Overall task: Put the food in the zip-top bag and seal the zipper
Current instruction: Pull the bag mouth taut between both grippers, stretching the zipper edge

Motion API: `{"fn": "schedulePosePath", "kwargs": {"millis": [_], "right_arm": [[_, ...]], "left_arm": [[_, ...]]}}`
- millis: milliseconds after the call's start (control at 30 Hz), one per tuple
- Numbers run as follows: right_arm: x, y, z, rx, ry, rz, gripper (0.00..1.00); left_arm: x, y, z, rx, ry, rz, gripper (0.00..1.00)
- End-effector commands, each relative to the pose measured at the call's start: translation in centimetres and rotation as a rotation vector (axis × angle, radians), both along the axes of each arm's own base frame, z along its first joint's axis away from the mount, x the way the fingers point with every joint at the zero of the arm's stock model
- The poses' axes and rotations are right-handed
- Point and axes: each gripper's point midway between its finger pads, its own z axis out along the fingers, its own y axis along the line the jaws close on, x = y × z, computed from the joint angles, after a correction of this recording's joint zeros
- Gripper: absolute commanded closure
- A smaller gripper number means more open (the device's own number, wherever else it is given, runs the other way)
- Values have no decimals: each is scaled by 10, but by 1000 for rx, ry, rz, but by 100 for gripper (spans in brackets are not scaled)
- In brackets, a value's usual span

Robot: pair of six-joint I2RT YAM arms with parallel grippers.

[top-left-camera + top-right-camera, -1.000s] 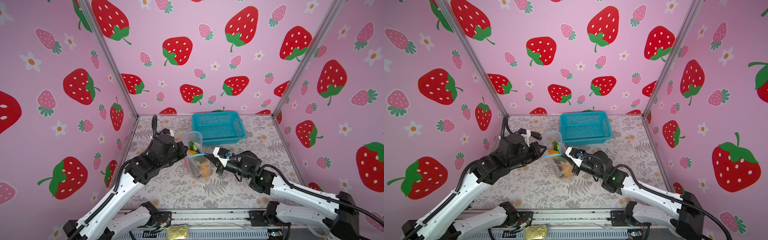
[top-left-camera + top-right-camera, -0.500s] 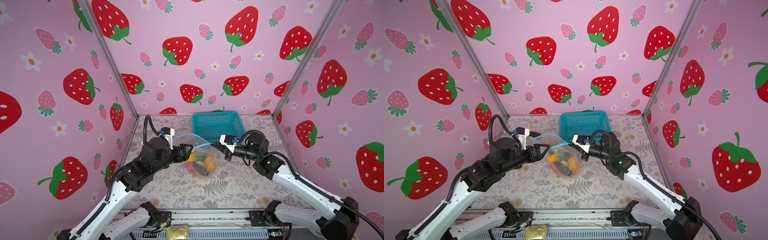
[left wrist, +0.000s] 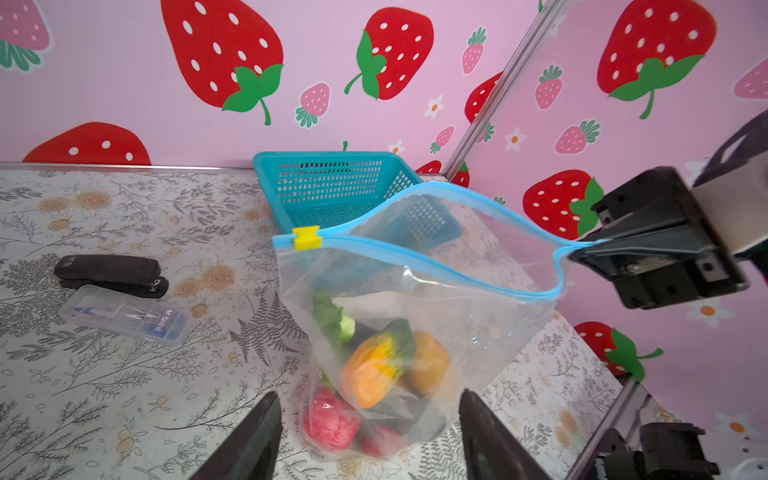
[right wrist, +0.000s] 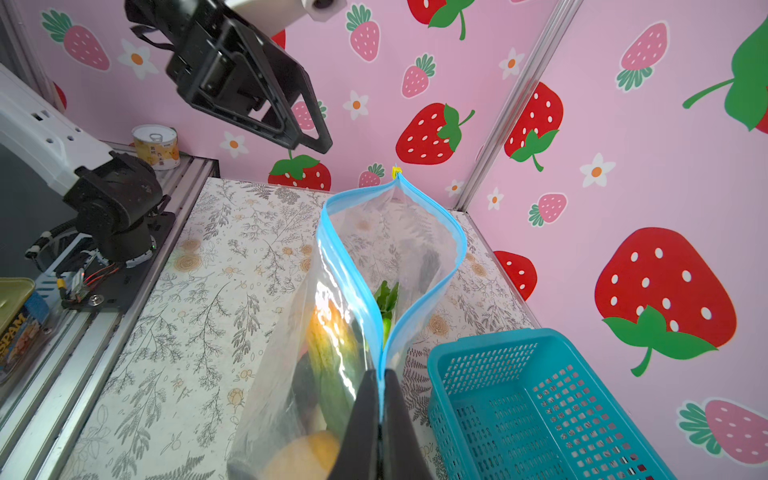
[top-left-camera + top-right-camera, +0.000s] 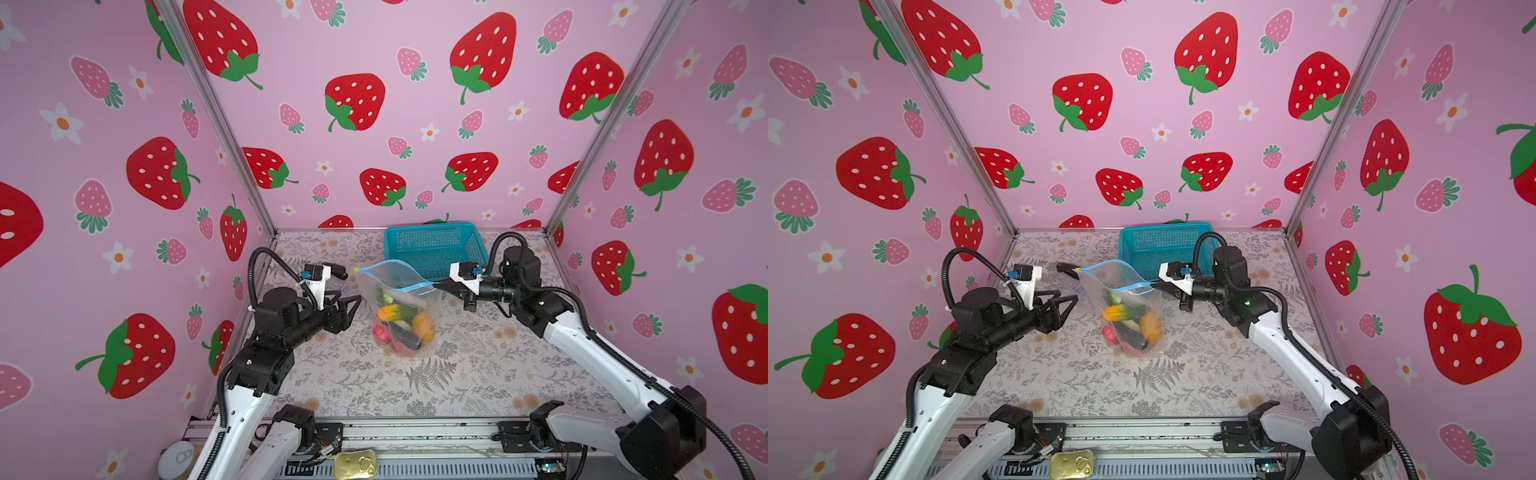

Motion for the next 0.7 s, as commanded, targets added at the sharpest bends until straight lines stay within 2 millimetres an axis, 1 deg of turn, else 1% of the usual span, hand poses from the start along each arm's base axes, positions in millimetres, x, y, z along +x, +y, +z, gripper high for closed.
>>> {"fn": "schedulePosePath", "kwargs": {"millis": [0, 67, 100, 267, 367, 500, 667], "right_arm": [[-10, -3, 8, 7, -68, 86, 100], [-9, -5, 7, 9, -77, 95, 100], [-10, -6, 7, 11, -83, 104, 100], [-8, -10, 2, 13, -98, 123, 100], [-7, -13, 2, 20, -102, 138, 100], [-5, -18, 4, 36, -107, 154, 100], [-4, -23, 5, 47, -105, 165, 100]], "left_arm": [[-1, -8, 16, -11, -174, -141, 30], [3, -7, 17, -25, -194, -152, 30], [4, -8, 16, -29, -206, -177, 32], [28, -5, 2, -14, -171, -171, 33], [40, -3, 6, -41, -191, -168, 32], [51, -6, 8, -40, -219, -206, 31], [58, -15, 14, -50, -202, -289, 32]]}}
